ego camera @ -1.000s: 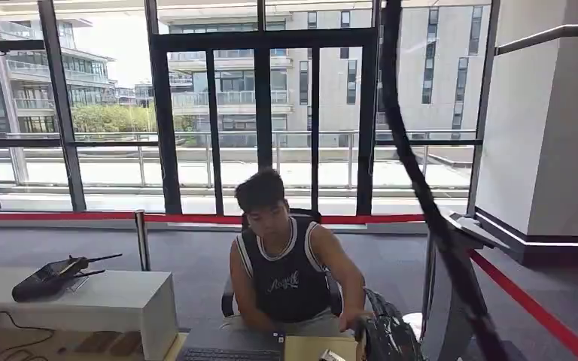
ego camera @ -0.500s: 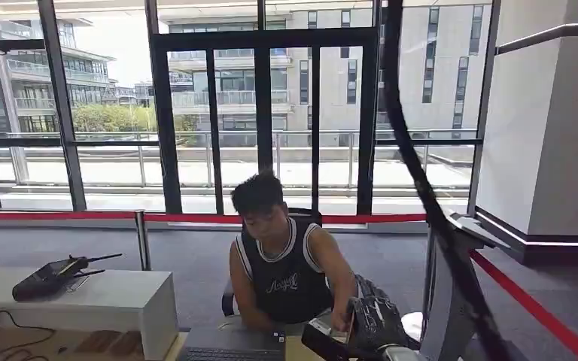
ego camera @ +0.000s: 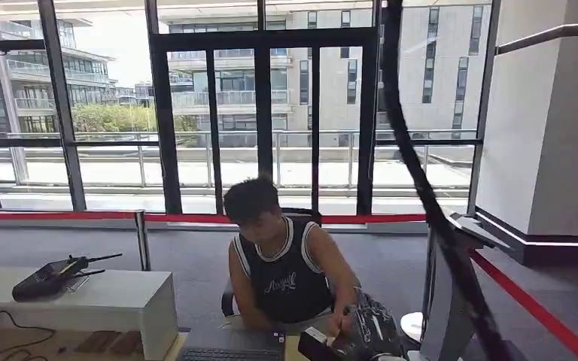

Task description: Pass the card to the sensor for recognition and then transmit it.

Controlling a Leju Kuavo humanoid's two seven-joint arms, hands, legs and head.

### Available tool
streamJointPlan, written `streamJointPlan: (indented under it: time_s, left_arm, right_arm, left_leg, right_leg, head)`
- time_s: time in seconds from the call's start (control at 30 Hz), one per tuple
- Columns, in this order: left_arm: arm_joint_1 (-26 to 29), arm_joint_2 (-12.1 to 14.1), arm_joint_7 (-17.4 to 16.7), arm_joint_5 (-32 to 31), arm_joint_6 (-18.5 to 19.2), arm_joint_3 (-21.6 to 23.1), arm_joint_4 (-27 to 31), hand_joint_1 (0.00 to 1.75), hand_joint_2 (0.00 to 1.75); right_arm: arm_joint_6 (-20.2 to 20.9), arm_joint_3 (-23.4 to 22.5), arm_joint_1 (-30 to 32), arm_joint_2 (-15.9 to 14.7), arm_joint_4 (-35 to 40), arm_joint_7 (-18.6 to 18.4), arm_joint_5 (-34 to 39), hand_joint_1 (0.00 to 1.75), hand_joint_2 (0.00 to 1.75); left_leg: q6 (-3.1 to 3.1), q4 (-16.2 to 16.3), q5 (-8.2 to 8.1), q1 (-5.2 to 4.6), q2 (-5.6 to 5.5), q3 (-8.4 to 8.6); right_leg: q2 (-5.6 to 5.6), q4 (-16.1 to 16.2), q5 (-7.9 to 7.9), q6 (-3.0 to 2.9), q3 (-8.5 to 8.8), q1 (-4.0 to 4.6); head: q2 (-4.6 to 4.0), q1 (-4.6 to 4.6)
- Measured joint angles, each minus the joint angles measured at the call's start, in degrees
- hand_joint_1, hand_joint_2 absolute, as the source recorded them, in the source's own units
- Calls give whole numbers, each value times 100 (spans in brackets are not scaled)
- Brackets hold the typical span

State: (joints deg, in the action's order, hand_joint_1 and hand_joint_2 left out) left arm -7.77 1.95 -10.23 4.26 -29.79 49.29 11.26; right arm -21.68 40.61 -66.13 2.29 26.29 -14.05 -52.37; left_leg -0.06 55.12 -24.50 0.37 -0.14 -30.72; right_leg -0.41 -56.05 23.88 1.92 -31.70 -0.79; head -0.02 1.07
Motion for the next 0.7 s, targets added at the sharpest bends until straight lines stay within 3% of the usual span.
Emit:
streamJointPlan:
  time_s: [0.27, 0.47, 0.57, 0.7]
  left_arm:
    - [6, 0, 17, 18, -26, 24, 0, 0, 0]
    - [51, -2, 74, 160, -96, 22, 0, 0, 0]
    - [99, 0, 116, 273, -138, 22, 0, 0, 0]
    - [180, 0, 203, 459, -214, 18, 0, 0, 0]
  right_arm:
    - [-77, 11, -21, -4, -164, 2, -37, 0, 0]
    - [-1101, 138, -45, -118, -181, 278, -803, 0, 0]
    - [-1748, 264, 2, -369, 78, 92, -1819, 0, 0]
    - [-1818, 238, 482, -975, 877, -291, -2755, 0, 0]
  left_leg:
    - [0, 0, 0, 0, 0, 1]
    - [0, 2, 0, 0, 1, 2]
    - [0, 3, 0, 0, 1, 5]
    - [1, 4, -2, 0, -5, 11]
  right_leg:
    - [0, 0, 0, 0, 0, 0]
    - [0, 1, 0, 0, -3, 0]
    - [0, 3, 0, 0, -4, 0]
    - [-3, 13, 1, 1, 10, 0]
  head:
    - [0, 2]
    - [0, 2]
    - [0, 2]
    - [0, 2]
